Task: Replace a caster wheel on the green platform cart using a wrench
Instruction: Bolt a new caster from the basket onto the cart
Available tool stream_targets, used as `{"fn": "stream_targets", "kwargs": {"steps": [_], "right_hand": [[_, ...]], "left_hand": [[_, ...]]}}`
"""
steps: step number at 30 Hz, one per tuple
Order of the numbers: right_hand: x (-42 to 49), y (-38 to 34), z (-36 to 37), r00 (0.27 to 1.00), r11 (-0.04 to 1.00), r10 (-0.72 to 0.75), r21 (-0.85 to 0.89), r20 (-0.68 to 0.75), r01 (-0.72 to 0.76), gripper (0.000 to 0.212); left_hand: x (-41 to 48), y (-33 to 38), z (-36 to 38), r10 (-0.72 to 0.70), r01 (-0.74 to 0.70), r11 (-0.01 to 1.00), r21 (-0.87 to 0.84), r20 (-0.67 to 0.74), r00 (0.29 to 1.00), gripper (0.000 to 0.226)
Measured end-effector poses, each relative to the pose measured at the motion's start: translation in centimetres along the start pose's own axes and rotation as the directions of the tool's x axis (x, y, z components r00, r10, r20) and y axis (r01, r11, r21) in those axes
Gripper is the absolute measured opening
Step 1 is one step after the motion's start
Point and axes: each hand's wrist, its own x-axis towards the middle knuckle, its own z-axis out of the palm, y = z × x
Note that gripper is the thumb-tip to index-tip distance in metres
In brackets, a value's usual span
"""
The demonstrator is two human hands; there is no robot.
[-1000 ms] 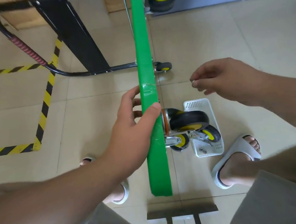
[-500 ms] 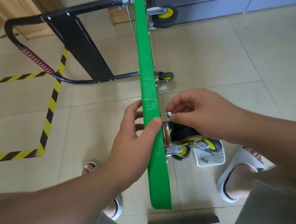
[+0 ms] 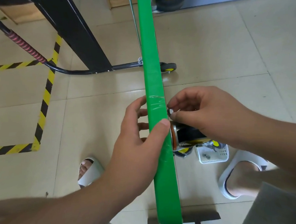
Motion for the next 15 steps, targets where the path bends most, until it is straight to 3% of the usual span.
{"fn": "stream_targets", "kwargs": {"steps": [15], "right_hand": [[0.27,0.09,0.09,0.999,0.999,-0.036,0.008,0.026,0.036,0.012]], "left_hand": [[0.02,-0.08,0.10,0.005,-0.005,1.000,0.015,-0.005,1.000,0.050]]}}
